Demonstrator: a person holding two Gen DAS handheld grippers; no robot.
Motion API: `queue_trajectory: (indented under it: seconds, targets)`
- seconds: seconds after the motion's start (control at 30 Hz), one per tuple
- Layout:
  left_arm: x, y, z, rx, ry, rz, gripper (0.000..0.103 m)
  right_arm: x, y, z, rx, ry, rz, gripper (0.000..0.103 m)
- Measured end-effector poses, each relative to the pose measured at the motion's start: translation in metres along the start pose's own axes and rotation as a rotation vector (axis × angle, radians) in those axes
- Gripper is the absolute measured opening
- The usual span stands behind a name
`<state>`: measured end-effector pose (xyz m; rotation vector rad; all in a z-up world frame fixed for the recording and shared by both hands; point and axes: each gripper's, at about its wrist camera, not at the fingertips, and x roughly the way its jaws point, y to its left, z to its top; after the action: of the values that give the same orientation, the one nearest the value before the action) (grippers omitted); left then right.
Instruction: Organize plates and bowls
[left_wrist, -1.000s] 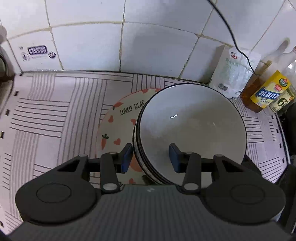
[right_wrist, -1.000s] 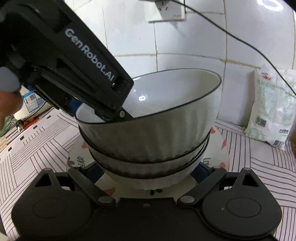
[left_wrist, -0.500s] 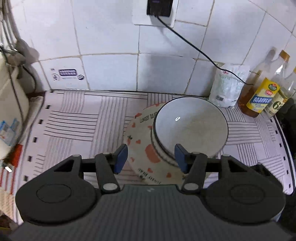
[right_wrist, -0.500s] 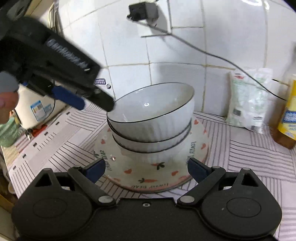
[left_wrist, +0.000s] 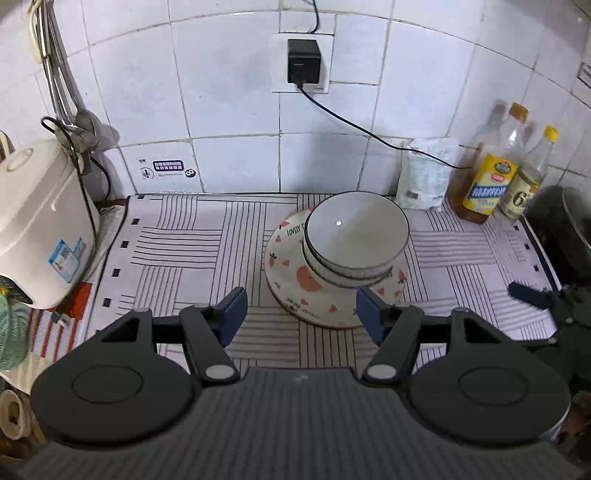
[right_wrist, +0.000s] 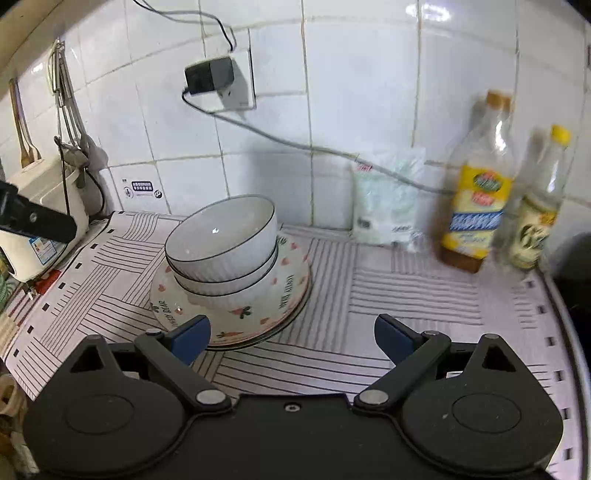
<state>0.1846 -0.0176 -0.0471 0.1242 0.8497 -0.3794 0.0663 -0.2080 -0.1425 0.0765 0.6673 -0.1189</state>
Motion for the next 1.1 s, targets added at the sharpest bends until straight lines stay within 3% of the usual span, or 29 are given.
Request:
queue_trajectory:
  seconds: [0.07,0.2,0.57,0.7,1.1]
  targets:
    - [-0.007,-0.005,-0.004,0.017,0.014,0.030,0.067,-0.015,0.000,0.002,-0.012,-0.006,-0.006,0.098]
    - [-0.023,-0.005,-0.014,-0.005,0.057,0.015,0.070,-0.041,0.003,0.004,-0.029,-0.016,-0.039,0.098]
    - [-0.068,-0.004,-0.027,0.004,0.033,0.042,0.085,-0.094,0.014,0.009,-0.001,0.040,-0.173,0.103]
    - [-0.083,-0.002,-0.031,0.007,0.020,0.032,0.085,-0.110,0.017,0.011,0.007,0.062,-0.221,0.103]
    - [-0.113,-0.004,-0.045,0.013,-0.009,0.035,0.096,-0.153,0.023,0.018,0.046,0.074,-0.202,0.103]
